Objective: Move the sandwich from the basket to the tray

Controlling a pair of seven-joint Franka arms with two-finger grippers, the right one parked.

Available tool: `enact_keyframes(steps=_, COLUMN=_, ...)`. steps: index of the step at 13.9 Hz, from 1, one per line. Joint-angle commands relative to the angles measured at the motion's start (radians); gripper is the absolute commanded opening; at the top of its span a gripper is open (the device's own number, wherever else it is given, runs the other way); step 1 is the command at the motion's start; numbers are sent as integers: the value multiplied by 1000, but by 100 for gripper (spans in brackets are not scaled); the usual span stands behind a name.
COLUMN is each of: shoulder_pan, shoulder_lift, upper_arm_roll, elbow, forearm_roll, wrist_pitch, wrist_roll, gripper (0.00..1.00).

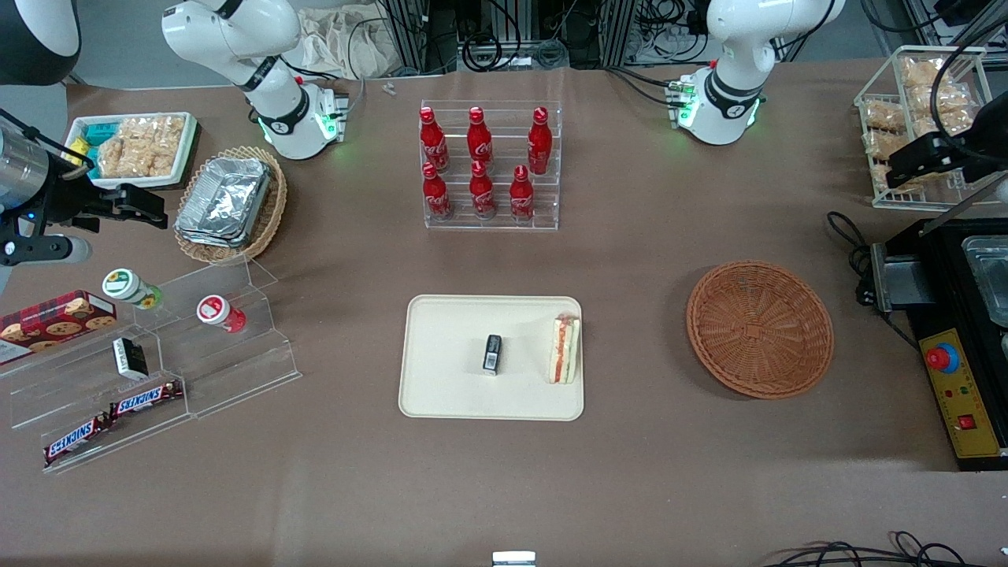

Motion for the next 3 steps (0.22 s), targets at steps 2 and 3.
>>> enact_keyframes(steps=2, shoulder_pan=-115, shoulder_lift=-34, upper_arm_roll=123, elbow=-22, forearm_roll=-10, wrist_pitch=7, wrist_roll=30, gripper=100)
enact_keyframes(steps=3, shoulder_pan=-118, shoulder_lift=-26, upper_arm_roll=121, elbow=-18, forearm_roll=-7, wrist_pitch=6, wrist_roll=30, gripper=100)
